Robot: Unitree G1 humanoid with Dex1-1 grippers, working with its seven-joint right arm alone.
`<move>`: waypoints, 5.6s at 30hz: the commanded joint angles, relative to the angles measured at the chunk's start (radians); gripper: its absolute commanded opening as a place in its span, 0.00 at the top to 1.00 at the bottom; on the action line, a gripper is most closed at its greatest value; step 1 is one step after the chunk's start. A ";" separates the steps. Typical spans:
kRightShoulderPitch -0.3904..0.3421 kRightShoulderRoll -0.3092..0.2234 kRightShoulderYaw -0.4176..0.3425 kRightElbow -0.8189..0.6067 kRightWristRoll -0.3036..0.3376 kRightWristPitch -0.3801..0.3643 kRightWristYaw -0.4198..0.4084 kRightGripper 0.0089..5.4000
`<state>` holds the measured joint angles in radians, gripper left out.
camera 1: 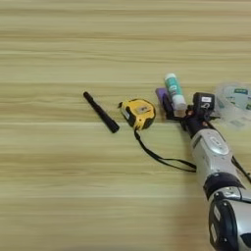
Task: Move the objects on the table
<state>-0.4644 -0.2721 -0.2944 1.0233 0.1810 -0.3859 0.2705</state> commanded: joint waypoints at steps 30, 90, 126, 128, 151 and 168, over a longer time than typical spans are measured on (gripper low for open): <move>-0.080 -0.035 -0.011 0.008 0.036 0.093 0.046 0.65; 0.158 0.055 0.131 -0.498 0.003 0.232 0.062 0.68; 0.165 0.019 0.107 -0.577 0.028 0.278 0.087 0.68; 0.172 0.012 0.107 -0.581 0.024 0.278 0.086 0.68; 0.284 0.035 0.167 -0.671 -0.005 0.312 0.113 0.68; 0.267 0.040 0.167 -0.598 -0.008 0.303 0.102 0.68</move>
<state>-0.1574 -0.2176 -0.1212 0.4380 0.1794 -0.0796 0.3823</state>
